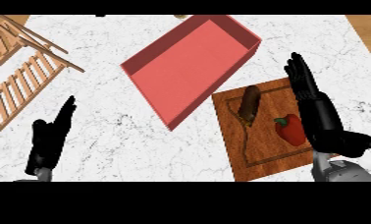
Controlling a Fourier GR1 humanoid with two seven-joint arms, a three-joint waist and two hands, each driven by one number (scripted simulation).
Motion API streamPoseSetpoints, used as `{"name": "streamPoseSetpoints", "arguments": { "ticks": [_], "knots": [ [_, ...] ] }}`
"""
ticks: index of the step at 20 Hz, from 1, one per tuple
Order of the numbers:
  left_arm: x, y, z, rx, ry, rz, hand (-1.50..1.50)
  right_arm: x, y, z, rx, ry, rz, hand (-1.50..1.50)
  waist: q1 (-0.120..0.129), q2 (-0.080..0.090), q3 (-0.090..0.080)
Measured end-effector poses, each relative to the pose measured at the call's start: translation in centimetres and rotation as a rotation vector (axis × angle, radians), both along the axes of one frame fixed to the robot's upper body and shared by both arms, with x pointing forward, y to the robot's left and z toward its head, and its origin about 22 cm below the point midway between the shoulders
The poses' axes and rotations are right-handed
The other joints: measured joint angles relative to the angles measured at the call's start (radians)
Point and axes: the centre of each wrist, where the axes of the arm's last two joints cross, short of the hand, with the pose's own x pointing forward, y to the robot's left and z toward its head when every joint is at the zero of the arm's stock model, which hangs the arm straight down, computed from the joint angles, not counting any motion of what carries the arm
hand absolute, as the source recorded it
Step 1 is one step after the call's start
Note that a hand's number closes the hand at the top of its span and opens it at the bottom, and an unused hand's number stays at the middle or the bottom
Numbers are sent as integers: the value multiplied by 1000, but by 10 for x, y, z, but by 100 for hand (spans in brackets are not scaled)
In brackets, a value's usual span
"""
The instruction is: Pick the sweet potato from the cutting board and place it in the cardboard box
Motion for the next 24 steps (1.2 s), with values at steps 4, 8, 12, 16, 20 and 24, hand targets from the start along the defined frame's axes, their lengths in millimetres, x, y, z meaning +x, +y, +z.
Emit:
{"name": "streamPoseSetpoints", "arguments": {
  "ticks": [4, 8, 12, 16, 20, 24],
  "knots": [
    [2, 18, 24, 130, -42, 18, 0, 7, -9, -1, -81, 112, -65, -150, 35, -13, -1],
    [17, 28, 47, 239, -128, 29, 0, 12, -29, -2, -435, 223, -60, -150, 68, -6, -30],
    [21, 33, 52, 286, -148, 48, 0, 4, -49, -16, -732, 336, -69, -150, 61, -7, -27],
    [24, 40, 55, 305, -160, 58, 0, -9, -50, -17, -653, 313, -57, -150, 49, -10, -21],
    [26, 37, 55, 309, -149, 66, 0, -3, -58, 2, -720, 279, -2, -150, 50, -12, -19],
    [29, 34, 56, 312, -157, 57, 0, 10, -64, 33, -934, 318, 37, -150, 56, -11, -21]
  ]
}}
